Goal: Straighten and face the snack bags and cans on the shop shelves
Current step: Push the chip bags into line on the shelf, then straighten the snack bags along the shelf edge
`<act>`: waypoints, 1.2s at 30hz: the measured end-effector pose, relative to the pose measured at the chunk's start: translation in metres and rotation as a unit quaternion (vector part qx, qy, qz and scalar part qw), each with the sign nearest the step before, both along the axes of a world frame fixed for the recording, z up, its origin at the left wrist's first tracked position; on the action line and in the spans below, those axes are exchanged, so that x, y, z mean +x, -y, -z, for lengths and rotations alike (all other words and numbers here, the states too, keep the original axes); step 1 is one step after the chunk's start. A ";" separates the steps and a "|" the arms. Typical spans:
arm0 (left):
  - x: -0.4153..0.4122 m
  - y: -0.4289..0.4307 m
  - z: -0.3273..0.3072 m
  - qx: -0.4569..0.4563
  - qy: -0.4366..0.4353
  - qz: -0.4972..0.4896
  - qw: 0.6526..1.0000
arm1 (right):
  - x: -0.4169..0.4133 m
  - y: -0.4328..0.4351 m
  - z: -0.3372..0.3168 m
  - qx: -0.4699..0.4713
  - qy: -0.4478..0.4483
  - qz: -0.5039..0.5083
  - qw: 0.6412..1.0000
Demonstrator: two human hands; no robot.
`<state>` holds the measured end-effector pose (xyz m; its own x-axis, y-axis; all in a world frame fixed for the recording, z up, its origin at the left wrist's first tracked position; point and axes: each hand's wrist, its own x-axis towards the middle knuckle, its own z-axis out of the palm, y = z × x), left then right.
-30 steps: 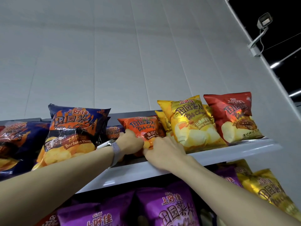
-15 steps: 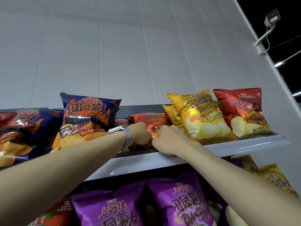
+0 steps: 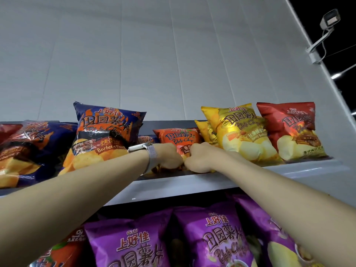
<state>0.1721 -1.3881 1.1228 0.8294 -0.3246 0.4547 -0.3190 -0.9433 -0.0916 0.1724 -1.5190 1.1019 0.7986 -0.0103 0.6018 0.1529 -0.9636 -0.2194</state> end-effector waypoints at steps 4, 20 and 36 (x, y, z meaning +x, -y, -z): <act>-0.006 0.000 -0.006 -0.021 0.010 -0.022 0.999 | -0.006 0.015 0.002 -0.057 0.047 -0.025 0.997; -0.064 0.086 0.019 -0.158 0.092 0.028 0.983 | -0.072 0.200 0.028 -0.078 0.298 -0.049 0.950; 0.010 0.172 0.017 -0.469 -0.030 0.166 0.867 | -0.004 0.352 0.033 0.250 0.181 -0.070 0.949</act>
<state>0.1820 -1.5596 1.1059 0.7925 -0.0608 0.6068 -0.5644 -0.4499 0.6921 0.1687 -1.8711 1.0693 0.5558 -0.2749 0.7846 0.4244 -0.7177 -0.5521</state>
